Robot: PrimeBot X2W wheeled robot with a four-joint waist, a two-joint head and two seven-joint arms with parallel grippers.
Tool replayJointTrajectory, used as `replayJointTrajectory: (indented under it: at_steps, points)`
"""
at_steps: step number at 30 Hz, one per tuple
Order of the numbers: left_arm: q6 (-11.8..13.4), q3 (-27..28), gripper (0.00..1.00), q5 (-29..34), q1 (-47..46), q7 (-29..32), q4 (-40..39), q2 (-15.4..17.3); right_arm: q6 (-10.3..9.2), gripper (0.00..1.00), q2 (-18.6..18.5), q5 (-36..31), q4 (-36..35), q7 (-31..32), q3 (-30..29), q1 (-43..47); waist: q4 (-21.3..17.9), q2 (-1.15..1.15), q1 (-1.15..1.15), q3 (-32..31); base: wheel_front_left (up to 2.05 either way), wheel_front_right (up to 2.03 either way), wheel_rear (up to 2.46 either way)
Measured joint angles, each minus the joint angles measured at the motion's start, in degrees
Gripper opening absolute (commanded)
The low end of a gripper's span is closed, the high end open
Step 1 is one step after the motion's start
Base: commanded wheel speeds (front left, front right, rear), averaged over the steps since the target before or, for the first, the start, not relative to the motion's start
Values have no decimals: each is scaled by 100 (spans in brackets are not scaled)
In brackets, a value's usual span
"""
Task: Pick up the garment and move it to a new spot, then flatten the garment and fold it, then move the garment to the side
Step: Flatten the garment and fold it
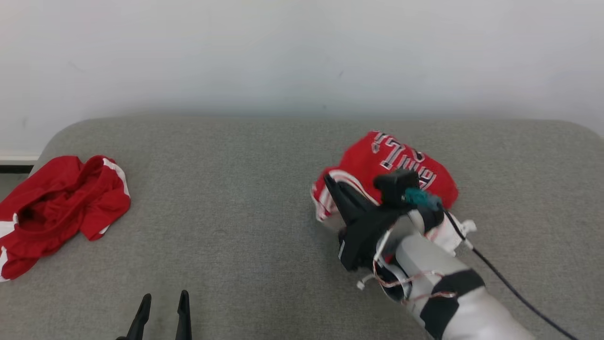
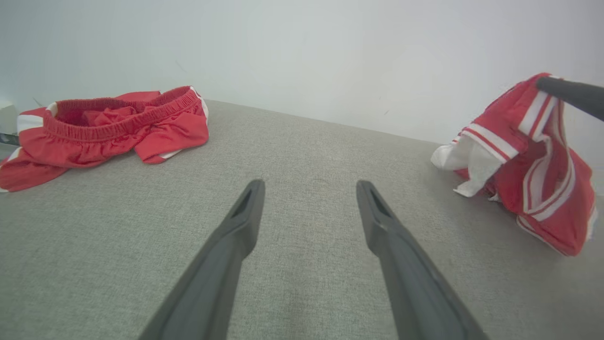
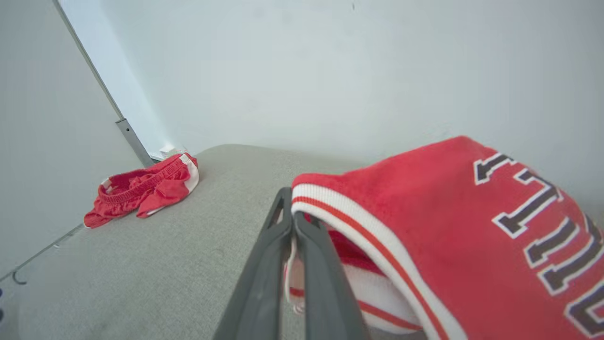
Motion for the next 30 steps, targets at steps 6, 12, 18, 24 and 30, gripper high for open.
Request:
replayJointTrajectory:
  at_steps: [6,12,18,24,30]
  points:
    - [48,20,100,-19,8,0,-75,5,0,0,1,238,-501,-63,386,-841,-185,0,0,-60,0,0,0]
    - [58,20,100,-43,8,0,-122,14,0,0,0,485,-948,-259,411,-1747,-330,0,0,-46,0,0,0]
    - [103,14,100,-48,9,0,-140,14,0,0,-200,372,-1257,-466,-261,-2176,-437,0,0,-37,0,0,0]
    - [110,-15,100,-62,12,0,-152,7,0,0,-620,-237,-512,-492,-1249,-1553,-536,0,0,-28,0,0,0]
    - [102,-46,100,-102,6,0,-154,-1,0,0,-944,-732,651,-490,-2205,-717,-567,0,0,26,0,0,0]
